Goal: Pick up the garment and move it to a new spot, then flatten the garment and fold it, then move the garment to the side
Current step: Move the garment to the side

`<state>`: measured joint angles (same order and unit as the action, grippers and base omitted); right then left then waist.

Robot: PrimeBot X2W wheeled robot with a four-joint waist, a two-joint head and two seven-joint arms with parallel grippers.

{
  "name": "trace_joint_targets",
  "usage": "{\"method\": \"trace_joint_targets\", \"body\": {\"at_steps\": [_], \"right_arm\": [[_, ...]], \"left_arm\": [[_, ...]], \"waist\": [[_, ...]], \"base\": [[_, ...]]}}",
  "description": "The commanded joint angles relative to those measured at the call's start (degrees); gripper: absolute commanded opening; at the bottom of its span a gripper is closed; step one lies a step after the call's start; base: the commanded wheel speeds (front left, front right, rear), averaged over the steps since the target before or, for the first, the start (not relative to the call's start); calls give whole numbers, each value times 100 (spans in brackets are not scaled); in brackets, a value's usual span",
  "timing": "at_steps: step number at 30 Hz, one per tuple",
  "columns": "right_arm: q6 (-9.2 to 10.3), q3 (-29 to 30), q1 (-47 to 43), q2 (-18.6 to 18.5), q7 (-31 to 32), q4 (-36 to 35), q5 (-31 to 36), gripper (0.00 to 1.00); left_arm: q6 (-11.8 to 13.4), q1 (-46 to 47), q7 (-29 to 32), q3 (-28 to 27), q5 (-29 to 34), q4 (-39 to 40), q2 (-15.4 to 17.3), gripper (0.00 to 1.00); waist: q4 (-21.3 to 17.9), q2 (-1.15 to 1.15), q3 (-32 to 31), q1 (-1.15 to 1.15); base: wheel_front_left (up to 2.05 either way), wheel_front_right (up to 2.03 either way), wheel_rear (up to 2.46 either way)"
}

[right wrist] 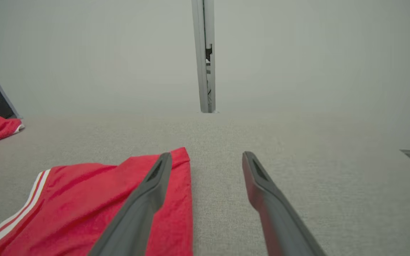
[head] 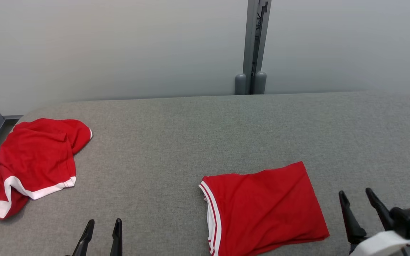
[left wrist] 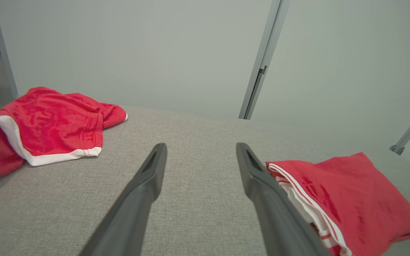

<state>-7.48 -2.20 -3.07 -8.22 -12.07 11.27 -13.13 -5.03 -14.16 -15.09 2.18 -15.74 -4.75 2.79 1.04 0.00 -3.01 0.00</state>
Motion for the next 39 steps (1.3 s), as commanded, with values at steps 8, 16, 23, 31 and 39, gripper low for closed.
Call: {"method": "trace_joint_targets", "body": {"at_steps": [8, 16, 23, 31, 39], "right_arm": [[-2, -959, 1305, -676, 2322, 987, -1217, 100], [-2, -1344, 2095, -527, 2860, 2184, -1858, 100], [-2, -1542, 2324, -566, 2600, 2353, -2417, 0], [-1, -1124, 3434, -1641, 1935, 2477, -2170, 0], [-1, -524, 4517, -2800, 1784, 3725, -865, 0]], "left_arm": [[-42, 425, -9, 175, 72, -47, 22, 100], [6, 832, -9, 345, 59, -76, 22, 100], [107, 900, -9, 326, 5, 4, 19, 100], [21, 1189, -9, 248, 251, 185, 25, 100], [-145, 1516, -9, 263, 595, 221, 22, 100]], "waist": [[216, 0, 640, 0], [483, 0, 1099, 0], [379, 0, 1245, 0], [-178, 0, 1858, 0], [-366, 0, 2349, 0]], "base": [[0, 0, 0], [0, 0, 0], [0, 0, 0], [0, 0, 0], [0, 0, 0]]}}
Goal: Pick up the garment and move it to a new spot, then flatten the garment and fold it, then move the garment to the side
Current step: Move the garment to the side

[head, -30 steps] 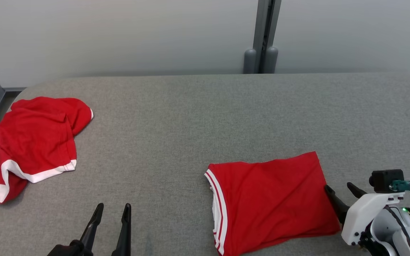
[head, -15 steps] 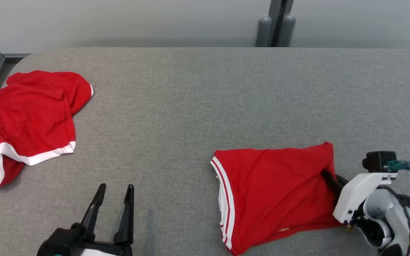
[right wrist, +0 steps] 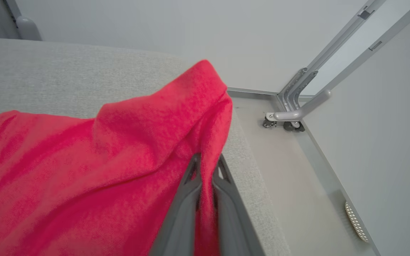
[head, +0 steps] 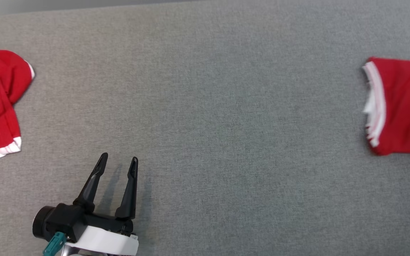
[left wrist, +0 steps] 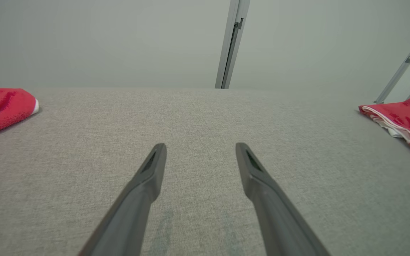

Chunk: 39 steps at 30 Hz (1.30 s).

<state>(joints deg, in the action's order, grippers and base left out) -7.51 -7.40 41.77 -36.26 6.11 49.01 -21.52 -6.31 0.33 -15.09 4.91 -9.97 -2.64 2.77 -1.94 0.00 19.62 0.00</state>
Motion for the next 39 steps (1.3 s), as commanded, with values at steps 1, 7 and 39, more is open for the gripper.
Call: {"method": "trace_joint_targets", "body": {"at_steps": [1, 7, 39], "right_arm": [[2, 89, 136, -77, -76, 92, 108, 0], [2, 758, 582, -112, -655, 835, 934, 44], [2, 919, -4549, 2947, -2136, -4008, 1845, 100]], "left_arm": [[-14, 69, -9, -11, 40, 13, 24, 100], [-58, -92, -9, -28, 101, 10, 23, 100], [188, -1067, -8, -545, -588, -172, 20, 100]], "waist": [[-72, 0, 112, 0], [-82, 0, 98, 0], [601, 0, -2262, 0]], "base": [[0, 0, 0], [0, 0, 0], [0, 0, 0]]}}
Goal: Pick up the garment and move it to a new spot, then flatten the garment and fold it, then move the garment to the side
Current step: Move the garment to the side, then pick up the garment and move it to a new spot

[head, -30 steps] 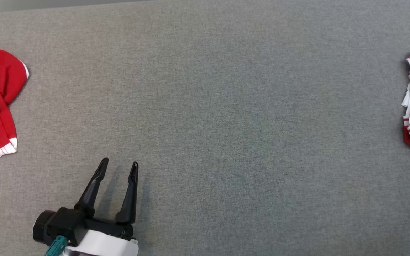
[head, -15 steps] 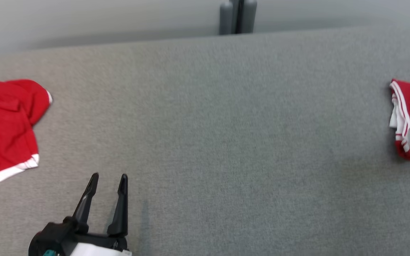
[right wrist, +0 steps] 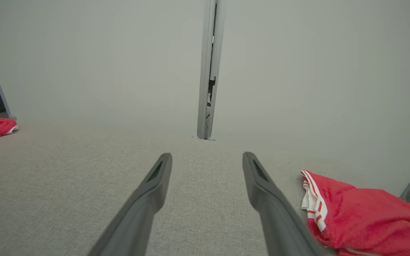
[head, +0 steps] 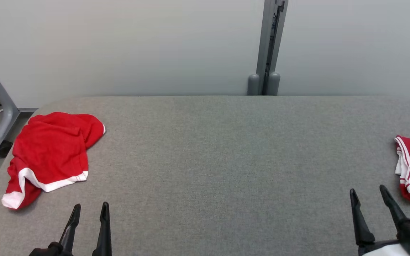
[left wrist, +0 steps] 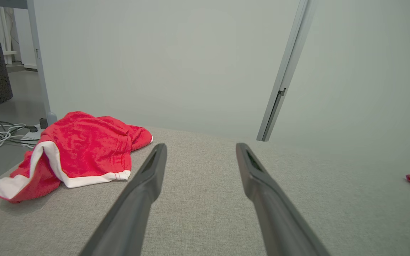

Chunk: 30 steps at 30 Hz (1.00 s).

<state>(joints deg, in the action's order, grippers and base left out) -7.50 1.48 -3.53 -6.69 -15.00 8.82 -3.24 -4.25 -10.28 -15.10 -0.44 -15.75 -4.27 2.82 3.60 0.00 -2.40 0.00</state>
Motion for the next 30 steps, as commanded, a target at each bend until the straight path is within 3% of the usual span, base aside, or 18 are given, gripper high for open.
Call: {"method": "trace_joint_targets", "body": {"at_steps": [1, 12, 18, 22, 30], "right_arm": [[1, 80, -103, 64, -25, 43, 23, 100], [1, 165, -277, 366, -25, 14, 115, 100], [1, 168, -316, 371, -25, -22, 18, 100], [1, 109, -354, 369, -25, -59, -40, 100], [1, -188, -356, 372, -26, -83, -189, 100]], "left_arm": [[-24, -24, -8, -4, 6, -29, 15, 100], [-120, 99, -8, -108, 94, -235, 19, 100], [-158, 146, -8, -42, 95, -279, 20, 100], [-143, 160, -8, 3, 109, -265, 18, 100], [-116, 83, -8, -12, 94, -240, 22, 100]], "waist": [[27, 0, -67, 0], [-240, 0, -57, 0], [-97, 0, -86, 0], [217, 0, -122, 0], [1416, 0, -257, 0]], "base": [[0, 0, 0], [0, 0, 0], [0, 0, 0], [0, 0, 0], [0, 0, 0]]}}
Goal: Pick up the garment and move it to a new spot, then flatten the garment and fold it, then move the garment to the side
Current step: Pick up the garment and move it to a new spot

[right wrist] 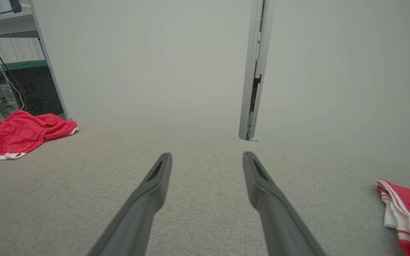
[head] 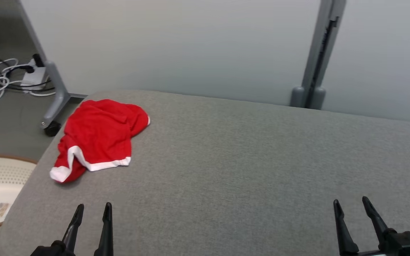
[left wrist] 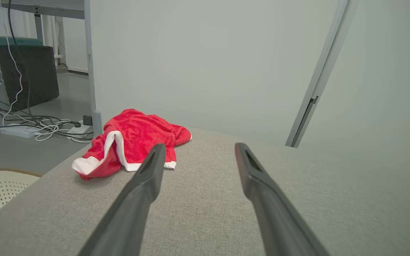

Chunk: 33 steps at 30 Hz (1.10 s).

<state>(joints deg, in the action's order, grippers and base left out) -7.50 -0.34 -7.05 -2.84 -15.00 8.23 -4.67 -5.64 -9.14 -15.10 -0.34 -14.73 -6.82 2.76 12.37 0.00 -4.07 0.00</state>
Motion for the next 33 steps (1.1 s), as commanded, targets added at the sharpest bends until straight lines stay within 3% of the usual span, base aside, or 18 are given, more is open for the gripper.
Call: {"method": "trace_joint_targets", "body": {"at_steps": [1, 8, 15, 18, 21, 28, 33], "right_arm": [[1, -66, 17, -16, -26, -20, -46, 100], [1, -285, 125, -18, -26, -11, -127, 100], [1, -351, 82, -22, -26, 2, -85, 100], [1, -323, 286, -29, -26, -96, 110, 100], [1, -308, 610, -281, -26, -225, 263, 100], [1, -294, 1104, -832, -20, -453, 295, 100], [1, -465, 1294, -1064, -20, -598, 291, 100]], "left_arm": [[32, -66, -8, -48, -17, 29, 25, 100], [117, -255, -5, -127, -23, 193, 22, 100], [171, -191, -5, -157, -154, 363, 21, 100], [123, 124, -5, -84, -320, 370, 20, 100], [93, 735, -5, -45, -489, 256, 22, 100], [25, 2666, 8, -201, -624, -1164, 181, 100], [240, 4105, 208, -397, -723, -2755, 437, 100]], "waist": [[689, 0, -104, 0], [1313, 0, -117, 0], [1396, 0, 145, 0], [1270, 0, 701, 0], [1098, 0, 1506, 0], [718, 0, 2758, 0], [436, 0, 3257, 0]], "base": [[0, 0, 0], [0, 0, 0], [0, 0, 0], [0, 0, 0], [0, 0, 0], [0, 0, 0], [0, 0, 0]]}}
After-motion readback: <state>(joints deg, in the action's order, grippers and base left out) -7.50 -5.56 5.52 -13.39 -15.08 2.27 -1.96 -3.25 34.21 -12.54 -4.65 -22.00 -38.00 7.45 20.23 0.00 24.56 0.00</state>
